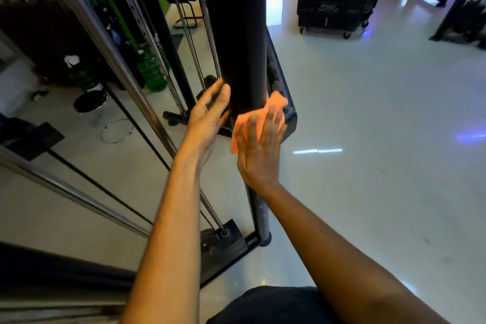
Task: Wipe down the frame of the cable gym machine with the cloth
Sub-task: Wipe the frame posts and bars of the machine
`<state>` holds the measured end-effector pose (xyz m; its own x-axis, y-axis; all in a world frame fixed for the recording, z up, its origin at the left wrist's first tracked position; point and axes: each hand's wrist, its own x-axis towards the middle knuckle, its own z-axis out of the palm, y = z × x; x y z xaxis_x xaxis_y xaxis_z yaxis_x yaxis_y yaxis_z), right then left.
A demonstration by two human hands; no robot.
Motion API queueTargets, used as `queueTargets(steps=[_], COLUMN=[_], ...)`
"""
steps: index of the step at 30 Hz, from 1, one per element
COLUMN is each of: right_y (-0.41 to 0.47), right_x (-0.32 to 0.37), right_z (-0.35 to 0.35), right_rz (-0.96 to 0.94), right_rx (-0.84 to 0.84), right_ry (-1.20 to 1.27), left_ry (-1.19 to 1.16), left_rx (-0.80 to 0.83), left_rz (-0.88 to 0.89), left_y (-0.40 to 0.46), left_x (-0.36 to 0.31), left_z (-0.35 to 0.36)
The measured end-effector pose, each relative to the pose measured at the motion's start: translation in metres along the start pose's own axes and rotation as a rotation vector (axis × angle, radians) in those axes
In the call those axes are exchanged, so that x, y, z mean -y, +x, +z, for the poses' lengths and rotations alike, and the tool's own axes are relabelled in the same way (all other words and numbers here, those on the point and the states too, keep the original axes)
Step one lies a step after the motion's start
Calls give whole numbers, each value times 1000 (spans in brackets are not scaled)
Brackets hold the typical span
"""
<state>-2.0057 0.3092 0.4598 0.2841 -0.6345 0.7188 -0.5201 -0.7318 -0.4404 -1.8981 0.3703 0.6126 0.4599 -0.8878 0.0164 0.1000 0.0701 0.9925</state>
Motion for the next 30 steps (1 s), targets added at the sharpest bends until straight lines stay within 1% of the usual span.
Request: queueTargets(steps=[1,3,6,8,9,12,14,16,17,19,22,24,26,27,30], right_y=[-21,-59,-85,-69,-53,3,23,16,5,-26,-74,-84,-67,-51,4], right_x=[-13,-36,-45,-37,-28,2,11,3,-6,-29,-54,-61,-55,-47,-17], right_z=[7,17,19,13,8,-3,-4,-1,1,8,14,13,5,0,-17], right_rz=[-24,-8,75,73,66,53,73,56,34,-3,24,23,6,12,69], right_rx=[68,178,235,213,169,-33,-101,-83,-46,60,216,276,281,253,99], right_ry=[-63,-138,-138,-116,-77,42,72,60,35,-26,-70,-87,-76,-56,25], left_ry=[3,3,-9,-3,-7,-25,-30,-34,-37,-32,-18,-20,-22,-21,-59], left_rx=[-3,-11,-18,-10,-1,7,-5,-15,-13,-9,-12,-25,-26,-24,-27], left_rz=[1,-11,-20,-23,-31,-41,-41,-39,-41,-45,-26,-24,-34,-46,-45], left_y=[0,1,0,0,0,2,3,4,4,4,3,3,2,2,1], left_x=[3,6,9,9,9,10,11,13,15,17,20,20,19,18,18], left_z=[0,1,2,2,1,0,1,1,2,1,1,2,3,3,6])
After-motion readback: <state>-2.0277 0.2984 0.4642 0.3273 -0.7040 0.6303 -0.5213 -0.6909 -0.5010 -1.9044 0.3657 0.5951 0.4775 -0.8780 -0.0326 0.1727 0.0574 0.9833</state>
